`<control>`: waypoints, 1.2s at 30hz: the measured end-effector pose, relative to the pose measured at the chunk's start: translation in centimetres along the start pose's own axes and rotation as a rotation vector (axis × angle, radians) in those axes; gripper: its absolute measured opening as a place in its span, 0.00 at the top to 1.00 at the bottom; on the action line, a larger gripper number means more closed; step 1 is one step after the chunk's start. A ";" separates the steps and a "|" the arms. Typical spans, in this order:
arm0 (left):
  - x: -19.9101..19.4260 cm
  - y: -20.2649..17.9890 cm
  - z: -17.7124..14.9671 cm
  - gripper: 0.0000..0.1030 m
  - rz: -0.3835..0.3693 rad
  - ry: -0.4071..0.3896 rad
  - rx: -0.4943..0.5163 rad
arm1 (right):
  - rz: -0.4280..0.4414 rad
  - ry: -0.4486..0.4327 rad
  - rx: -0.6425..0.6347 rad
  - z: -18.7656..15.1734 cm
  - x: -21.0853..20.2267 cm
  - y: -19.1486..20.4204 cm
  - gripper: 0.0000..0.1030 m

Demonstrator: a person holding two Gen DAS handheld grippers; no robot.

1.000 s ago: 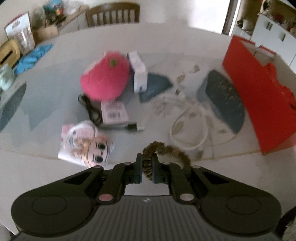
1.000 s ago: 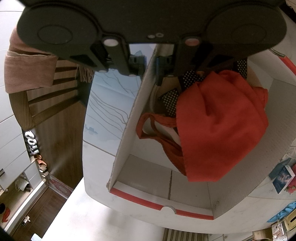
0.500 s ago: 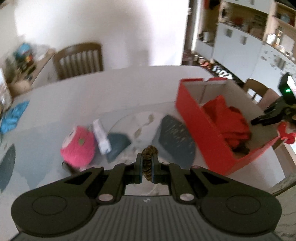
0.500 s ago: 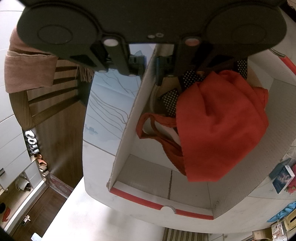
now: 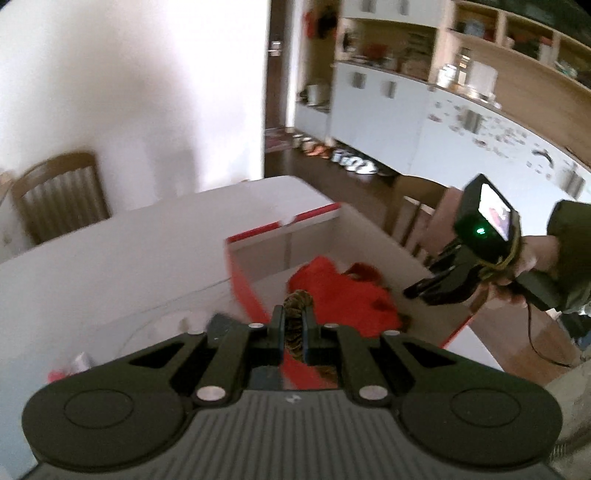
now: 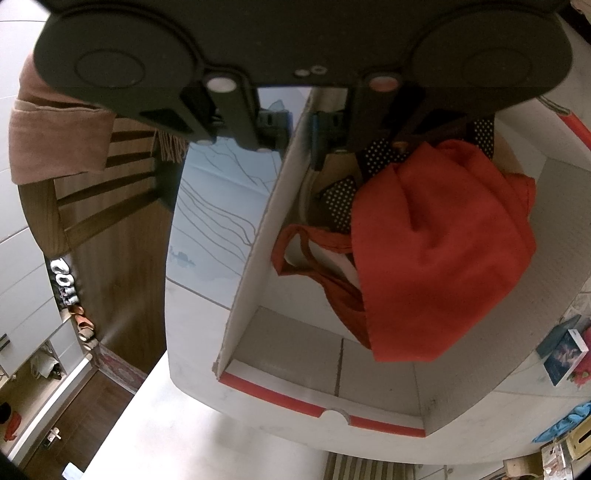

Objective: Organize objects
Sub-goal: 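Carry the brown scrunchie into the box and open the left gripper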

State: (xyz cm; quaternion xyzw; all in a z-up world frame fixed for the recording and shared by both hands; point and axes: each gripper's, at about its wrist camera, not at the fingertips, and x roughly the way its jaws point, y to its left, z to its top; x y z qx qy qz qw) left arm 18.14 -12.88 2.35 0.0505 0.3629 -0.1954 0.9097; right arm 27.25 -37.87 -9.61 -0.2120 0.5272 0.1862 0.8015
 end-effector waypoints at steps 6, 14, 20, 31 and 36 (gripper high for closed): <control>4.7 -3.4 1.7 0.93 -0.064 0.024 0.097 | 0.000 0.001 -0.002 0.0 0.0 0.0 0.92; 9.3 -5.4 2.8 0.93 -0.114 0.063 0.119 | -0.002 0.002 -0.007 0.1 0.0 0.1 0.92; 12.4 -6.3 2.5 0.93 -0.111 0.117 0.146 | -0.002 0.001 -0.007 0.1 0.0 0.1 0.92; 17.7 -6.6 0.1 0.93 -0.028 0.267 0.201 | -0.003 0.002 -0.007 0.0 0.1 0.1 0.92; 19.2 -6.6 -0.7 0.93 0.017 0.354 0.256 | -0.003 0.002 -0.007 0.0 0.1 0.0 0.92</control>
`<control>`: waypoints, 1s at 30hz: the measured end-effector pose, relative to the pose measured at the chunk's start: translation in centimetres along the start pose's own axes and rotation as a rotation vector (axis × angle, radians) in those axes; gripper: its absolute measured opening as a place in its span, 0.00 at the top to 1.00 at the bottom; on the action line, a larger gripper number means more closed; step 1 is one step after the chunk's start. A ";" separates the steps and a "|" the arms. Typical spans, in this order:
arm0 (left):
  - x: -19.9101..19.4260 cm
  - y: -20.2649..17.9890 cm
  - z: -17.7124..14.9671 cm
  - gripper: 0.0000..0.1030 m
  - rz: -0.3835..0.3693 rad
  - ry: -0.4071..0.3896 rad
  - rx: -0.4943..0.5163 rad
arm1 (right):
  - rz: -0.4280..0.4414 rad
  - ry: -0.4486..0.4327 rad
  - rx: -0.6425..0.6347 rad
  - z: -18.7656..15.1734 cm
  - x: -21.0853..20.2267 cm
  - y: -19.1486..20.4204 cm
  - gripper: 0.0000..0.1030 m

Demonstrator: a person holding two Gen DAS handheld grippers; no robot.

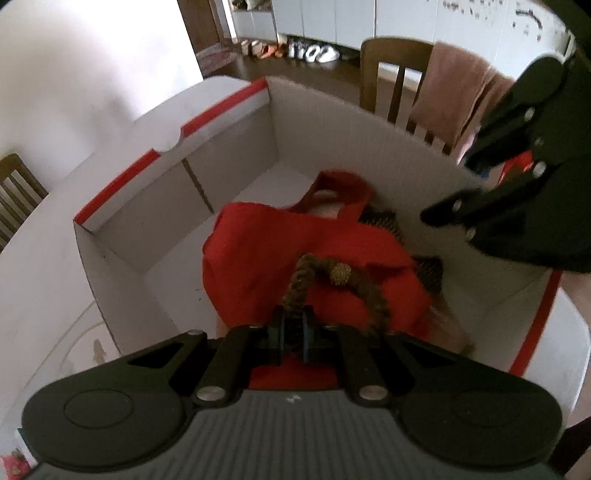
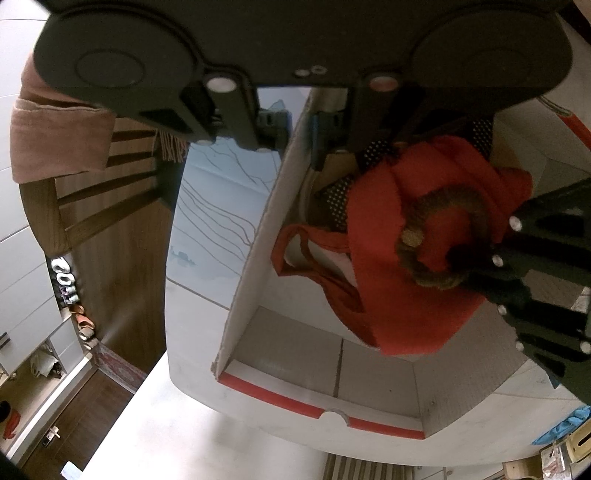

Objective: Organize objects
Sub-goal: 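Carry the brown scrunchie into the box and open the left gripper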

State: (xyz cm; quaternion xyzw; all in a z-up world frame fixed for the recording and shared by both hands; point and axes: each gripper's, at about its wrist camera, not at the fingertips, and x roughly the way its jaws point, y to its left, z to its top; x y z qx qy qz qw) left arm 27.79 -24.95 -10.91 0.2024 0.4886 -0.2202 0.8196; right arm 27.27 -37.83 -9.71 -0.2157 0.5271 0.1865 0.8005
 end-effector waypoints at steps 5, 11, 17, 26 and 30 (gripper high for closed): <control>-0.1 0.2 -0.1 0.93 -0.009 0.019 0.000 | 0.000 0.000 0.001 0.0 0.0 0.0 0.92; -0.5 0.2 -0.3 0.89 -0.014 0.010 -0.013 | -0.001 0.001 0.000 0.0 0.0 0.0 0.91; -1.8 0.9 -1.1 0.58 -0.039 -0.022 -0.045 | -0.001 0.000 -0.001 0.0 0.0 0.0 0.91; -6.4 2.4 -2.5 0.44 -0.068 -0.145 -0.117 | -0.001 0.001 -0.013 -0.2 0.0 -0.1 0.91; -8.5 3.2 -2.9 0.44 -0.054 -0.195 -0.154 | -0.004 0.003 -0.015 -0.1 -0.1 0.0 0.91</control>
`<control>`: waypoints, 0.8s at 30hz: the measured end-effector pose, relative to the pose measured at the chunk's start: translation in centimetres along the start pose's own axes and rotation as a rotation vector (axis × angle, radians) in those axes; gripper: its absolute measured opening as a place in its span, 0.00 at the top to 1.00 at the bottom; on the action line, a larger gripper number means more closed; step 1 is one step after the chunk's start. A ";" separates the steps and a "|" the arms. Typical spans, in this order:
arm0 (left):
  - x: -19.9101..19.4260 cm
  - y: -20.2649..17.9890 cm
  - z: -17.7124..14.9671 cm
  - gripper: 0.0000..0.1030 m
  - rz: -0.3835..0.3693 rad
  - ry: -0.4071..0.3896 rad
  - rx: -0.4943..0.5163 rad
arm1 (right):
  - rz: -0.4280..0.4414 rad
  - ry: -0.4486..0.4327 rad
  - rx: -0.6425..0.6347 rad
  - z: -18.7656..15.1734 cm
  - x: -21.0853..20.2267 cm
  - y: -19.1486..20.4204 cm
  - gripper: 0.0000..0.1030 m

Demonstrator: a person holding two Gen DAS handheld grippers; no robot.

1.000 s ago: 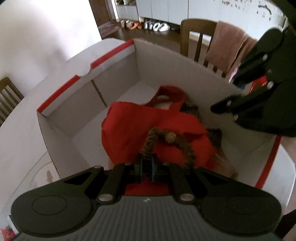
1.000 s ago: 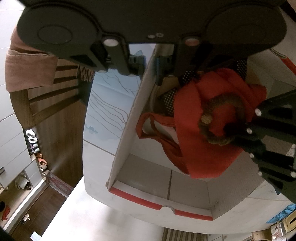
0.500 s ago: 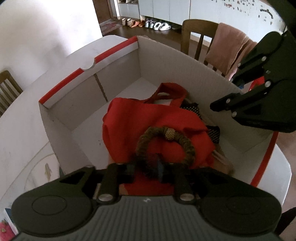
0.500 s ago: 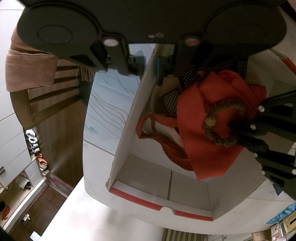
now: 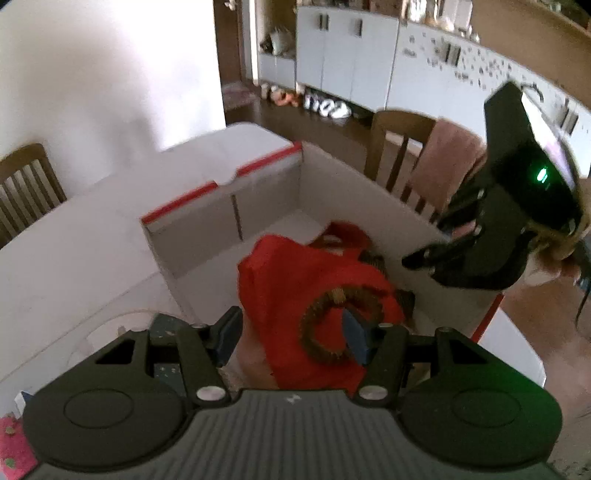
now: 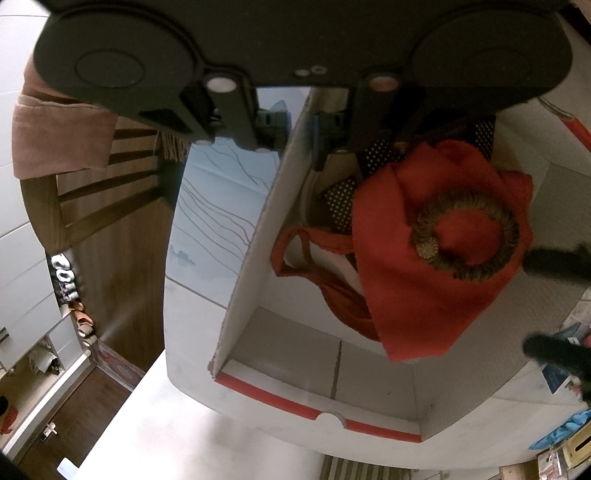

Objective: Organize objects
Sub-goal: 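Carry the brown scrunchie into the box and open the left gripper, then return the left gripper to the table over the white USB cable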

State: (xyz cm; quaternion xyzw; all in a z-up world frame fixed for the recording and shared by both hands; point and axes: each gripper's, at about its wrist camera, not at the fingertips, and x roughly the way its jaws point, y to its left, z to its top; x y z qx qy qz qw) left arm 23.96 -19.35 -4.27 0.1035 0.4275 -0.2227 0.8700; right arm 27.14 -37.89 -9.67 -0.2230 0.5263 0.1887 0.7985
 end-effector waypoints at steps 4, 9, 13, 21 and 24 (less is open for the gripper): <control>-1.8 0.7 0.2 0.44 0.023 -0.037 -0.023 | -0.003 0.002 -0.004 0.0 0.0 0.1 0.90; -4.8 2.1 -0.7 0.44 0.043 -0.082 -0.064 | -0.003 0.002 -0.003 0.0 0.0 0.1 0.90; -6.9 3.8 -2.3 0.44 0.095 -0.106 -0.109 | -0.001 0.004 0.002 0.0 0.1 0.0 0.90; -9.3 7.3 -6.3 0.44 0.187 -0.088 -0.233 | 0.008 0.014 0.002 -0.3 0.3 0.2 0.89; -9.5 7.6 -7.9 0.44 0.210 -0.069 -0.250 | 0.004 0.014 -0.001 -0.4 0.3 0.3 0.90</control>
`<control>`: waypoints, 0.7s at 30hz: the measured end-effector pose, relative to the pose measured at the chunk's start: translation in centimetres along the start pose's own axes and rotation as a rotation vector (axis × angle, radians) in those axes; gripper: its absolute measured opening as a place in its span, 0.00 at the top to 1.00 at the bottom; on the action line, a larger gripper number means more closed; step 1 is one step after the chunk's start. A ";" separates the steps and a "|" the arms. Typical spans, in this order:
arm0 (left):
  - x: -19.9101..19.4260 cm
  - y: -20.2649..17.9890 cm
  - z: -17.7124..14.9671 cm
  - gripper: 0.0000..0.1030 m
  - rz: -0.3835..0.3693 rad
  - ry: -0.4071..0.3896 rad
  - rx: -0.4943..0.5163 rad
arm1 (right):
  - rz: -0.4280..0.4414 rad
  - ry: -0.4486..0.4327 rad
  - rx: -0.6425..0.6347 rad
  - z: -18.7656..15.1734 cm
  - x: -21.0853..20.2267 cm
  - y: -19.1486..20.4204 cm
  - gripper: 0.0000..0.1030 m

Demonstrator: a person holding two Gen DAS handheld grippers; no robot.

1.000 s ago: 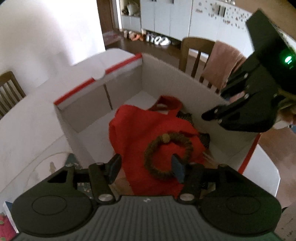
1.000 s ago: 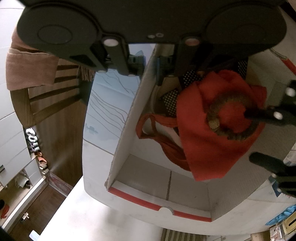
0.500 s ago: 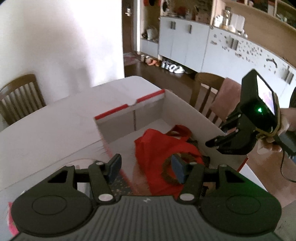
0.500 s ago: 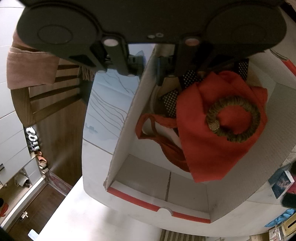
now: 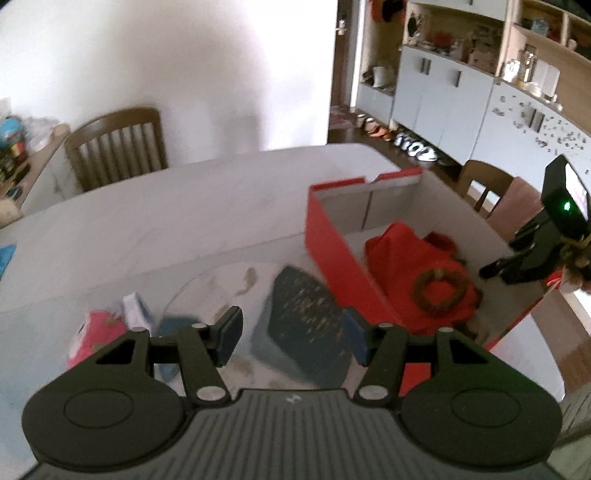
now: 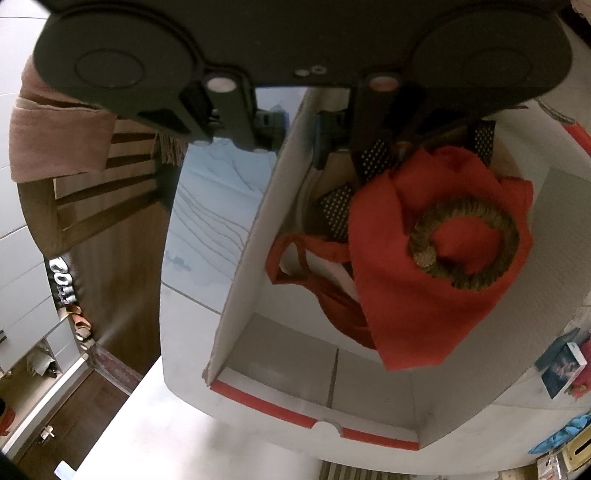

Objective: Organize objects
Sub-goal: 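Return the left gripper to the table over the white USB cable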

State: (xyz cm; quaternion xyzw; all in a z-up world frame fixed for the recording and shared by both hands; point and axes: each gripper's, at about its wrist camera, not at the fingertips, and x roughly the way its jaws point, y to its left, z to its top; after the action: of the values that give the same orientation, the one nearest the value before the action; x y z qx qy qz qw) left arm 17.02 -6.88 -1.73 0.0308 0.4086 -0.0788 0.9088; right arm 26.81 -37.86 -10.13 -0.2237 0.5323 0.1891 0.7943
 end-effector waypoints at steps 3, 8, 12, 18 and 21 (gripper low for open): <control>-0.1 1.0 -1.6 0.44 0.035 0.025 -0.011 | 0.004 -0.003 0.007 0.0 0.0 0.0 0.91; 0.4 3.0 -4.4 0.44 0.119 0.075 -0.028 | 0.005 -0.011 0.006 -0.1 0.0 0.0 0.92; 1.3 4.2 -6.7 0.44 0.163 0.132 -0.037 | 0.003 -0.009 -0.003 0.0 0.0 0.1 0.92; 2.9 4.3 -7.6 0.44 0.098 0.163 -0.128 | 0.004 -0.005 -0.005 0.1 0.1 0.1 0.91; 4.2 3.3 -6.8 0.44 0.110 0.181 -0.112 | 0.003 -0.005 -0.005 0.1 0.1 0.1 0.91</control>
State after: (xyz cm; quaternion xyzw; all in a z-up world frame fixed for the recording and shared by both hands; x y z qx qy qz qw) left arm 15.31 -3.35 -9.47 0.0094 0.4906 -0.0028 0.8713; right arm 26.85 -37.77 -10.20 -0.2241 0.5302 0.1923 0.7948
